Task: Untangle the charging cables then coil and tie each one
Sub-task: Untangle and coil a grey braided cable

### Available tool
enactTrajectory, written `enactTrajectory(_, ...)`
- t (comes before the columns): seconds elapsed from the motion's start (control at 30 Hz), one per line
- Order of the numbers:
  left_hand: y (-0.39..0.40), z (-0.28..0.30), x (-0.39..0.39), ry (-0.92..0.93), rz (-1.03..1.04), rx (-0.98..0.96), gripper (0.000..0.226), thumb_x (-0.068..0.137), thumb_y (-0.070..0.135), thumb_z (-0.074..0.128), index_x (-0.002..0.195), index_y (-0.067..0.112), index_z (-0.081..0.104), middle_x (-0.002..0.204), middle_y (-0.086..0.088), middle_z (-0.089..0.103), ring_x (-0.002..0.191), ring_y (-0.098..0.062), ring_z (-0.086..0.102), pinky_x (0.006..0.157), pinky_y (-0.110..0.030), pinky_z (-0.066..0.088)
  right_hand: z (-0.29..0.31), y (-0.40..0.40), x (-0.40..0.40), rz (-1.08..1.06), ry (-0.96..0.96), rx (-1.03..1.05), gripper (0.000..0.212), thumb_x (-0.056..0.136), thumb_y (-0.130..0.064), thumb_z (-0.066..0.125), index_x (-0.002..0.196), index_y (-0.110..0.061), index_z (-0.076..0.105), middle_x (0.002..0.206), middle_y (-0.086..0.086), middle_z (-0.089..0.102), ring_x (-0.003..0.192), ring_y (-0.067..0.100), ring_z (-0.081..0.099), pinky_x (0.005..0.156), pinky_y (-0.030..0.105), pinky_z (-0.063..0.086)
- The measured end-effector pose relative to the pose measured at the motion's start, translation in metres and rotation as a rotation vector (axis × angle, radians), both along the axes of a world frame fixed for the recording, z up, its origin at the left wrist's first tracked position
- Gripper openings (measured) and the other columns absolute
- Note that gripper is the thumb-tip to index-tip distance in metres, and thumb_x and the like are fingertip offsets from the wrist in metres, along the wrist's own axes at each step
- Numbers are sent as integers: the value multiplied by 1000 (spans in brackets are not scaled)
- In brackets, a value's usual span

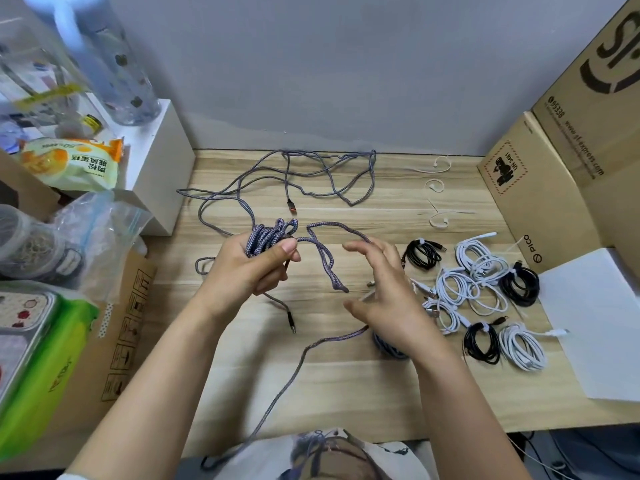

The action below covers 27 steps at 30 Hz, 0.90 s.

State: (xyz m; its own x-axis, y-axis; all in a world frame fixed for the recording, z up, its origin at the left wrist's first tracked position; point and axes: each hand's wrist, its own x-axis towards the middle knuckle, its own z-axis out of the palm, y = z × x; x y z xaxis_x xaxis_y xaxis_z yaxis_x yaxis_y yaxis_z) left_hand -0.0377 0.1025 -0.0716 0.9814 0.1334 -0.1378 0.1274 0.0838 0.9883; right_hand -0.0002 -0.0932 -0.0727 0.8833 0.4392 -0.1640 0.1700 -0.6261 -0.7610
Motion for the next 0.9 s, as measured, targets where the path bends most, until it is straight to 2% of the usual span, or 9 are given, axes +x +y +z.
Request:
enactTrajectory(0.07,-3,3,-2,11,-54,22,26,69,47,62,64,22,67,37,5,32,54,-22,32,51,-19,36,-2,2,1,-54,-54,71,56,75,2,66,121,-25,50,125,-9,44,123,11,41,108,39,29)
enactTrajectory(0.17,-7,5,-4,45,-99,53,25,66,47,64,62,23,68,38,4,32,52,-18,32,49,-18,34,1,4,3,-220,-51,352,35,81,8,60,90,-25,52,98,-4,59,92,8,57,87,26,44)
enactTrajectory(0.27,-11,5,-4,82,-113,62,20,72,34,66,59,20,66,38,7,33,44,-15,30,49,-23,28,6,5,7,-377,88,671,28,83,-1,64,79,-24,49,82,-3,53,63,4,47,61,16,40)
enactTrajectory(0.33,-9,2,-3,91,-78,46,19,74,33,64,59,20,66,37,8,32,43,-12,31,49,-21,29,6,0,11,-442,59,704,21,82,-9,65,79,-25,52,83,-5,54,63,2,43,60,17,34)
enactTrajectory(0.47,1,-2,-1,3,-22,-351,34,58,50,81,61,19,67,30,11,28,34,-10,29,47,-15,38,3,-11,18,-475,-43,586,22,87,-7,62,78,-27,59,80,-11,58,70,2,48,66,23,38)
enactTrajectory(0.6,8,6,3,-152,-145,-872,18,77,33,72,70,17,68,35,9,23,30,-9,19,54,-13,45,-10,-14,21,-474,-30,398,32,89,-2,58,73,-30,60,77,-10,58,68,-5,49,61,14,40)
enactTrajectory(0.77,-7,8,3,-36,-26,-774,28,56,38,85,59,18,65,27,12,32,26,-5,16,48,-14,43,-29,-16,21,-432,-27,128,36,89,-7,58,69,-37,56,83,-11,63,81,11,57,71,25,43)
enactTrajectory(0.83,-15,7,4,0,-14,-615,24,63,35,81,58,18,65,29,13,29,25,-1,23,49,-14,42,-32,-13,17,-329,-41,6,31,87,-12,60,71,-39,57,89,-7,63,85,15,60,81,34,46)
enactTrajectory(0.9,-20,8,5,34,30,-486,23,78,22,70,57,17,65,30,11,26,26,-2,23,48,-15,40,-31,-5,10,-235,-132,-90,19,84,-19,64,85,-38,64,95,-10,59,95,11,54,89,32,33)
